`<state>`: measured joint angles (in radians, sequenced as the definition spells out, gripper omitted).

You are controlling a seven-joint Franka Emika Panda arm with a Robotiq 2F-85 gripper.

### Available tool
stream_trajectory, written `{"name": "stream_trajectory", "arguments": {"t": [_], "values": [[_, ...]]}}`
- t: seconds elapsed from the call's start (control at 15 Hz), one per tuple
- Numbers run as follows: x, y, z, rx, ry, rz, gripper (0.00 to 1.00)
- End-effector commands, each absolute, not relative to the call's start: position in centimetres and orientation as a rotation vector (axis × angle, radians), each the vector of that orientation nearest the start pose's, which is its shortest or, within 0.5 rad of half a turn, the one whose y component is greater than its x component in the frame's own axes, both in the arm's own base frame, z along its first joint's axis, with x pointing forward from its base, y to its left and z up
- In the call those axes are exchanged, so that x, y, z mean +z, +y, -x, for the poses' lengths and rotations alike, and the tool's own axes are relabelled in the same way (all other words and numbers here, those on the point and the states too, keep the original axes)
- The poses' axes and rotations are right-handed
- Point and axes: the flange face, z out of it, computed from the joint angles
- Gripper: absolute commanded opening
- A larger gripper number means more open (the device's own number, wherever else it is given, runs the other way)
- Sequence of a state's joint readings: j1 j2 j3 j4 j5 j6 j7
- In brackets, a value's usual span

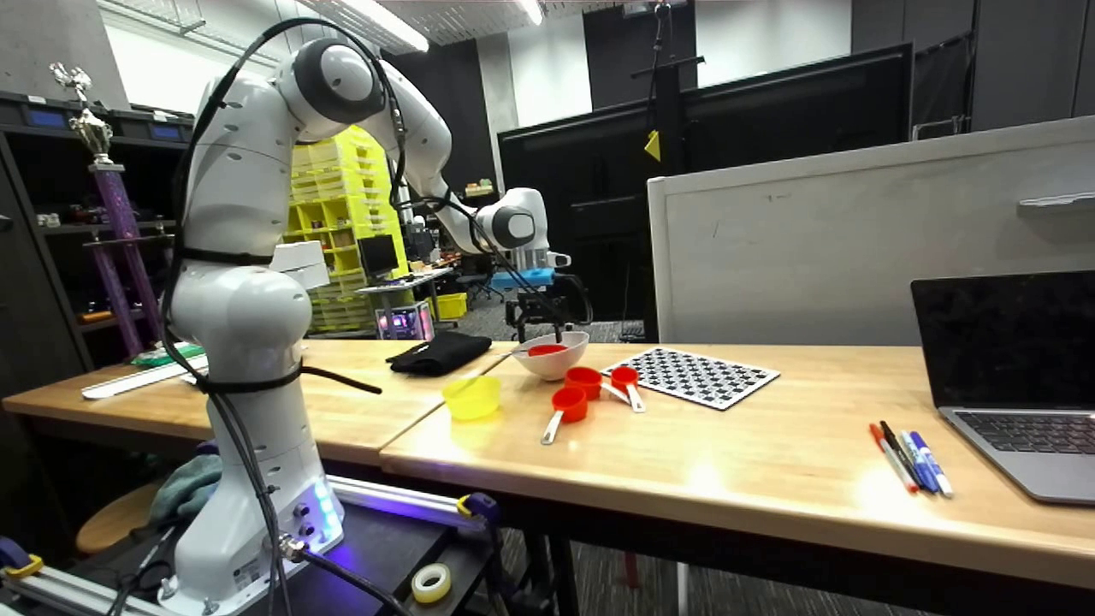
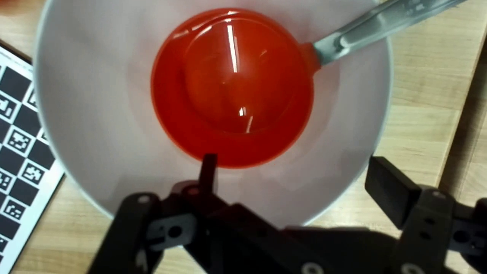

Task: Move the white bowl to the left.

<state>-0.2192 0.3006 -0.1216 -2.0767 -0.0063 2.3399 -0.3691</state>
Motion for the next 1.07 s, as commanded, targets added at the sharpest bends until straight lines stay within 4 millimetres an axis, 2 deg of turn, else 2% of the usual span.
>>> {"name": "stream_trajectory", "arguments": {"t": [0.0, 0.27, 0.67, 0.73, 0.8, 0.93, 1.0], "values": [[28.5, -18.3, -55.2, 0.082, -0.074, 3.152, 1.0], [28.0, -17.8, -55.5, 0.078, -0.084, 3.14, 1.0], [27.4, -18.1, -55.5, 0.055, -0.082, 3.125, 1.0], [27.4, -18.2, -55.5, 0.054, -0.08, 3.124, 0.93], [27.3, -18.3, -55.5, 0.052, -0.084, 3.124, 0.73], [27.4, -18.3, -55.6, 0.032, -0.094, 3.118, 0.61], [27.6, -18.3, -55.6, 0.023, -0.1, 3.117, 0.52]]}}
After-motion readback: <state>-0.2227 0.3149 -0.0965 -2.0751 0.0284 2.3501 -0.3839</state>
